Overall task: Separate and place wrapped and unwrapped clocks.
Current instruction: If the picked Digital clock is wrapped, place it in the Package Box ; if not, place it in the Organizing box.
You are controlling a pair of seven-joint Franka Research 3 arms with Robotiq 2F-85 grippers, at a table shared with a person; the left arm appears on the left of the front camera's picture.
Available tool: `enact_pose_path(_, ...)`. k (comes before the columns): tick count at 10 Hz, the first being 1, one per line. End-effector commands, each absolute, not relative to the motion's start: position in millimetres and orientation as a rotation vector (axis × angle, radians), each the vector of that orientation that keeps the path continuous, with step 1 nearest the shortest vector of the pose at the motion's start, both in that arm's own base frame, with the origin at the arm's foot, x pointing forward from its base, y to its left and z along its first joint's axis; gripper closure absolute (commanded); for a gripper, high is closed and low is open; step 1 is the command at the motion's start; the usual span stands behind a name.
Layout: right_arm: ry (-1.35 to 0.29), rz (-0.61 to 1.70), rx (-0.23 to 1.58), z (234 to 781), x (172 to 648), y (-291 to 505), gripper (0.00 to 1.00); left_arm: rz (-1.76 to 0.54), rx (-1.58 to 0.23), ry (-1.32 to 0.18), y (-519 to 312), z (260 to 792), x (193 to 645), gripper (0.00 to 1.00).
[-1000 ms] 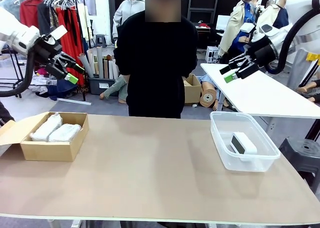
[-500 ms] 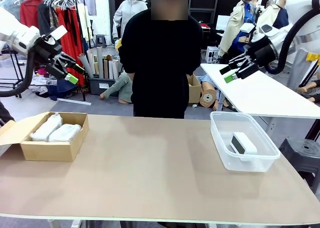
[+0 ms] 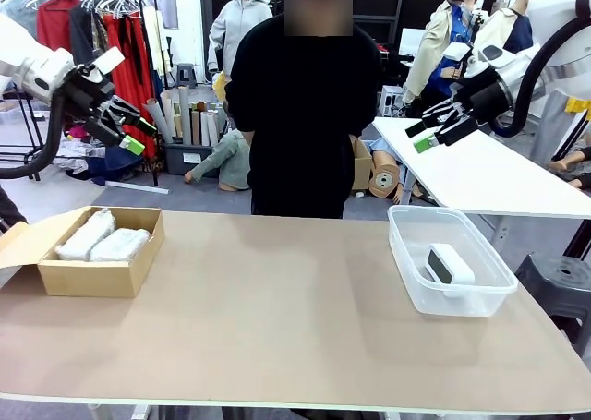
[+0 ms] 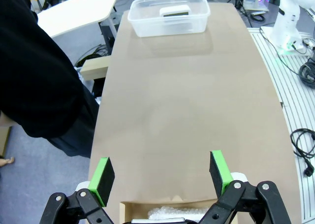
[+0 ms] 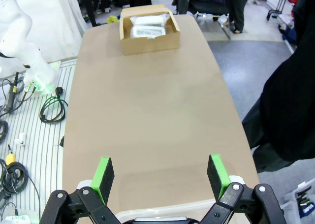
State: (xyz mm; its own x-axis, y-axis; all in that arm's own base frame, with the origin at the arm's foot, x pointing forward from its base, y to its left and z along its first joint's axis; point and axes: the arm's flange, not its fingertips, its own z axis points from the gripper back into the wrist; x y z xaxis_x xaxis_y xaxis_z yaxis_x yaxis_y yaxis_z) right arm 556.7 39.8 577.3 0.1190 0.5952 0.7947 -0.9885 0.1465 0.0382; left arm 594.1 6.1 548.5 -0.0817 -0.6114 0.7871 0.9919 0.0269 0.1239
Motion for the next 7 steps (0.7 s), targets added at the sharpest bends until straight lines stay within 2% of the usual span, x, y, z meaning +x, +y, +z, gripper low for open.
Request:
enact_pose_path(1, -0.732, 1.298, 0.678, 579.0, 556.4, 40.0, 0.0, -1.485, -0.611, -0.823, 6.9, 550.4, 593.0, 0.0)
enact_pose_path(7, -0.732, 1.298, 0.678, 579.0, 556.4, 40.0, 0.0, -1.485, -0.611, -0.823, 6.9, 550.4, 593.0, 0.0)
